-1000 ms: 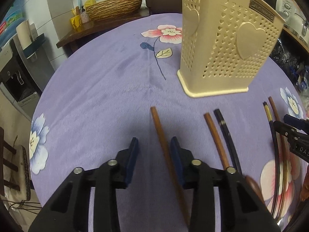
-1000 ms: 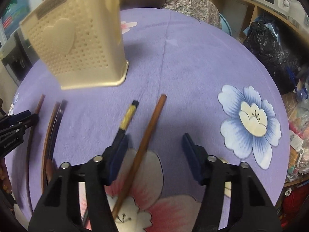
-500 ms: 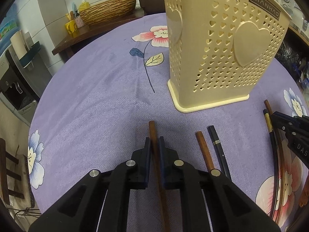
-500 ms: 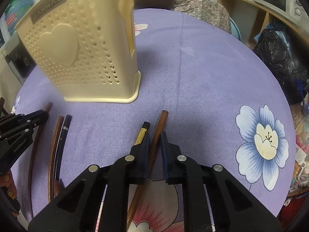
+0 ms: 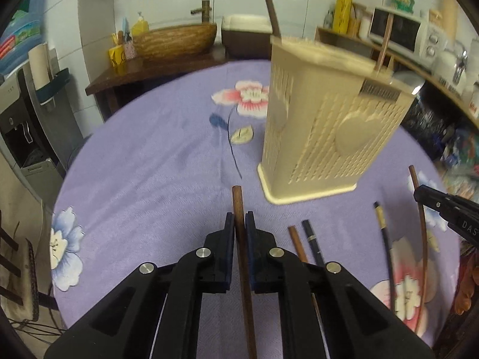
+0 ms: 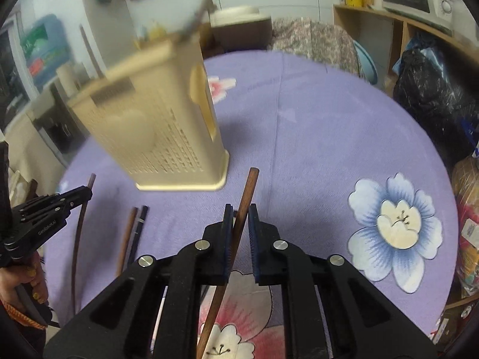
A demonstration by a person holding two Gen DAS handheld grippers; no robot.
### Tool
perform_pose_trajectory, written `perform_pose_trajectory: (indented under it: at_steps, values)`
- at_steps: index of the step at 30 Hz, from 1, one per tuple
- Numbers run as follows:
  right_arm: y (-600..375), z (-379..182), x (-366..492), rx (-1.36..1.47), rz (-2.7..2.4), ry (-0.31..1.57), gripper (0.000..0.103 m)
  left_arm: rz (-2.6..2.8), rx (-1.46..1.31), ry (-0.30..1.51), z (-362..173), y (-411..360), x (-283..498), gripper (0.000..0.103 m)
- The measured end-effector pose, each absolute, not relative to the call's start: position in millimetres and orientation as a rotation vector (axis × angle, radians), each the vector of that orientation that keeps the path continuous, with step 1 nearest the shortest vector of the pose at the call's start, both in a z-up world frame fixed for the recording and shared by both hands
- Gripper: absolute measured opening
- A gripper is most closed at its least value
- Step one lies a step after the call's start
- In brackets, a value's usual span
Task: Organize utensils
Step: 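Lift both held chopsticks and carry them above the cream holder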
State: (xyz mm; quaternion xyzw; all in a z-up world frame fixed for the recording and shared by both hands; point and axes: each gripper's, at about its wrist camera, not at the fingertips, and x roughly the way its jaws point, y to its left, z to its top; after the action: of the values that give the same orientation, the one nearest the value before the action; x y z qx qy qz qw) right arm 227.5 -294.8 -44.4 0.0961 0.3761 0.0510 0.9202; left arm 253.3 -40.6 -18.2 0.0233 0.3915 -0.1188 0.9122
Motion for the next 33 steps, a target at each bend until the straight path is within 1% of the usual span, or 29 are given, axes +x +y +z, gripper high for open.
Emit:
perform_pose_trajectory:
  at_steps: [4, 7, 14, 23, 33]
  values:
    - [-305.1, -8.8, 202.9, 0.232, 0.16, 0.677, 0.008, -0.28, 0.0, 0.712, 16.8, -27.4, 231.7, 0.008]
    - [-306.8, 15.0, 185.3, 0.212, 0.186, 0.617, 0.008, -0.3, -0.025, 0.65, 38.6, -19.5, 217.5, 0.008]
    - [-312.3, 51.4, 157.0, 0.233, 0.257, 0.541, 0.008, -0.351, -0.073, 0.571, 72.6, -7.4, 201.3, 0.008]
    - [-312.9, 75.9, 144.3, 0.228, 0.296, 0.492, 0.008, -0.377, -0.093, 0.523, 92.3, 1.5, 191.6, 0.008]
    - [-312.3, 87.6, 143.1, 0.218, 0.307, 0.469, 0.008, -0.381, -0.077, 0.487, 106.4, 0.6, 188.6, 0.008]
